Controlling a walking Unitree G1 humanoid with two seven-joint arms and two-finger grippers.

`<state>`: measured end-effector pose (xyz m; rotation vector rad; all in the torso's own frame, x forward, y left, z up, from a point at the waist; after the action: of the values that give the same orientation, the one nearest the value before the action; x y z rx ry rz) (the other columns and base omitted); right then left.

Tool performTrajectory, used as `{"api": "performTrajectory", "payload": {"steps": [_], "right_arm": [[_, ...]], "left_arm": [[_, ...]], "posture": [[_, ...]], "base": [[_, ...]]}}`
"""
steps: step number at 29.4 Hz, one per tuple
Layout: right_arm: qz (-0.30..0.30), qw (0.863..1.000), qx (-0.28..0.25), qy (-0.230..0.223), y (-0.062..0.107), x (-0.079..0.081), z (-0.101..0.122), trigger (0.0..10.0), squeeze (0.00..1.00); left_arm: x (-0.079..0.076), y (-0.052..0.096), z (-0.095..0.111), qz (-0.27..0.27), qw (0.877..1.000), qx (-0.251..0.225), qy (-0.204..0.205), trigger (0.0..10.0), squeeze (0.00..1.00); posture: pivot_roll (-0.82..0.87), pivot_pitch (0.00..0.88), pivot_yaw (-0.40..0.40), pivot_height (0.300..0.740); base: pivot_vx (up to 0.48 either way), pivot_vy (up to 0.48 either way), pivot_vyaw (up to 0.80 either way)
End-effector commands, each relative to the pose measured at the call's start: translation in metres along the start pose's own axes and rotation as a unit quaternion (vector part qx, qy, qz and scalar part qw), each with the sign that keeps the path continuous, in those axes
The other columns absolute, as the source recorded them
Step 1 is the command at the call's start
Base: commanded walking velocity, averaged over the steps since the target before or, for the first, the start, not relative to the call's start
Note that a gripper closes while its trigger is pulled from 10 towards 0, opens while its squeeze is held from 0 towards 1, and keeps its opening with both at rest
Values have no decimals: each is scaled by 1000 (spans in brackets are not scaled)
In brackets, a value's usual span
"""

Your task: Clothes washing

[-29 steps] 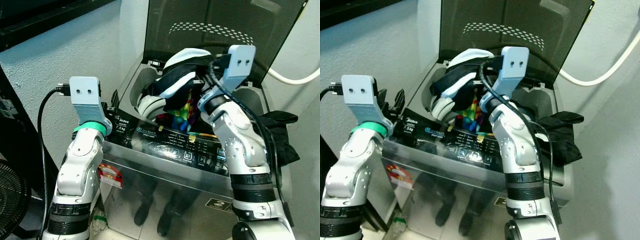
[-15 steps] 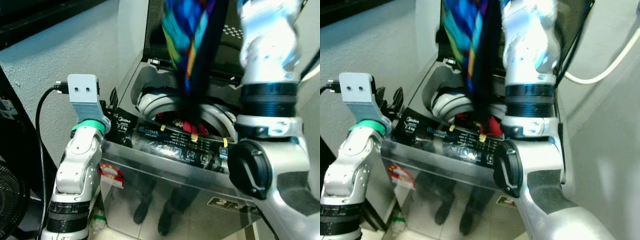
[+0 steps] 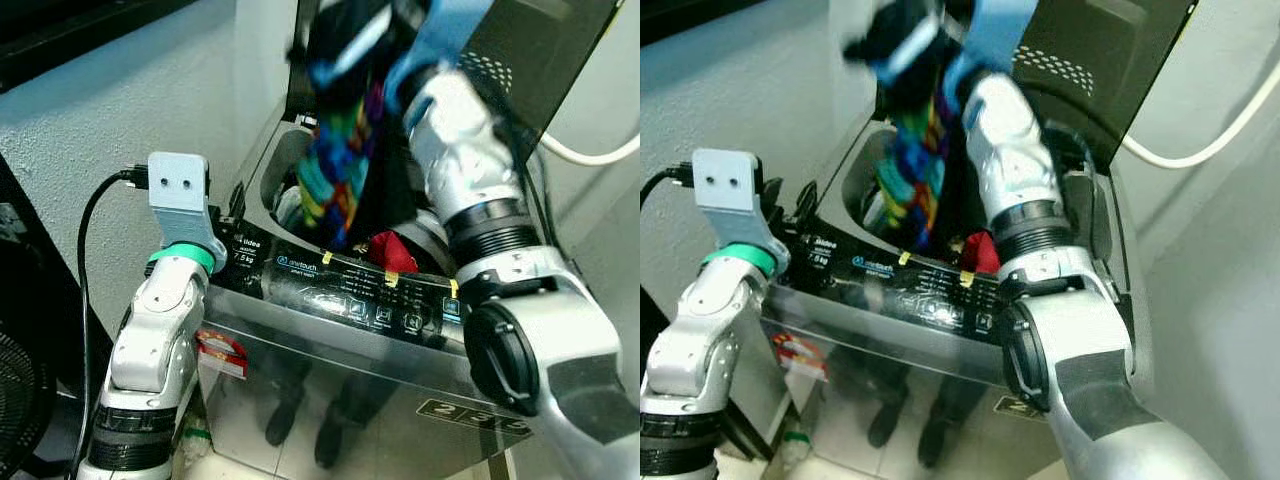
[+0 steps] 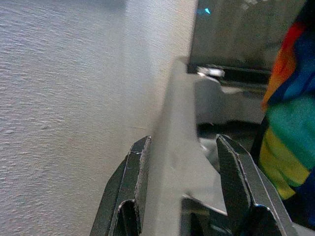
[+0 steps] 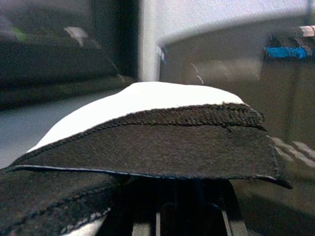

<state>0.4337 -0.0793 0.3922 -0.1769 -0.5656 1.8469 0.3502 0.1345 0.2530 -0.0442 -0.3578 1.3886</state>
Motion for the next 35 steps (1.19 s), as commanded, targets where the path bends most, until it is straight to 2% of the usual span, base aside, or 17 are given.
{"api": "performTrajectory", "payload": {"steps": [1,3,7,11,14,16,19,22,25,27,28,29,30,31,32,34,35], "right_arm": [[-36,998,-47,18,-2,-16,24,10000,0],[-85,993,-62,45,0,-38,34,10000,0],[-104,988,-68,90,1,-49,45,10000,0],[-107,987,-69,102,1,-51,48,10000,0],[-50,978,-23,202,-5,-45,55,10000,0],[-50,978,-23,202,-5,-45,55,10000,0],[-36,965,-6,260,-6,-43,57,10000,0],[-33,961,2,274,-6,-44,55,10000,0],[8,960,58,274,-5,-40,32,10000,0],[8,960,58,274,-5,-40,32,10000,0],[48,955,103,275,-2,-35,15,10000,0],[48,955,103,275,-2,-35,15,10000,0],[99,948,157,260,4,-28,-6,10000,0],[99,948,157,260,4,-28,-6,10000,0],[147,935,204,251,11,-22,-25,10000,0],[147,935,204,251,11,-22,-25,10000,0],[192,907,264,267,24,-21,-51,10000,0]], "left_arm": [[-14,3,1,-50,999,2,0,10000,0],[-29,7,7,-114,993,-9,-4,10000,0],[-40,14,4,-171,985,7,-1,10000,0],[-43,16,2,-189,982,15,4,10000,0],[-47,28,-10,-245,967,66,-6,10000,0],[-47,28,-10,-245,967,66,-6,10000,0],[-44,29,-13,-248,966,77,-9,10000,0],[-43,29,-13,-252,964,80,-12,10000,0],[-42,30,-13,-262,961,85,-18,10000,0],[-42,30,-13,-262,961,85,-18,10000,0],[-42,31,-13,-262,961,87,-20,10000,0],[-42,31,-13,-262,961,87,-20,10000,0],[-41,31,-12,-265,960,90,-21,10000,0],[-41,31,-12,-265,960,90,-21,10000,0],[-41,32,-12,-267,959,93,-22,10000,0],[-41,32,-12,-267,959,93,-22,10000,0],[-41,32,-12,-271,958,96,-22,10000,0]], "posture": [[65,17,-53,740],[67,17,-52,740],[67,17,-52,740],[67,17,-52,740],[65,23,-49,740],[65,23,-49,740],[65,25,-40,740],[67,25,-32,740],[73,27,-24,740],[73,27,-24,740],[73,27,-24,740],[73,27,-24,740],[75,29,-18,740],[75,29,-18,740],[75,29,-18,740],[75,29,-18,740],[75,29,-18,740]], "base": [[0,0,0],[0,0,0],[0,0,0],[0,0,0],[0,0,0],[0,0,0],[0,0,0],[0,0,0],[0,0,0],[0,0,0],[0,0,0],[0,0,0],[0,0,0],[0,0,0],[0,0,0],[0,0,0],[0,0,0]]}}
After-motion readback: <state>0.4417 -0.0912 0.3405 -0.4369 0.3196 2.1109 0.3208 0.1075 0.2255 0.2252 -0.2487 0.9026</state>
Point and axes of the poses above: a point about 5 cm out from each wrist's last joint towards the gripper, its own y axis pointing back from the gripper into the wrist, its own z axis along the axis of the wrist's last joint, x = y × z, the point moved 3 cm from there along -y, pointing out of the wrist towards the gripper, and after that the axes turned 9 degrees about -y, right-handed, at the moved point
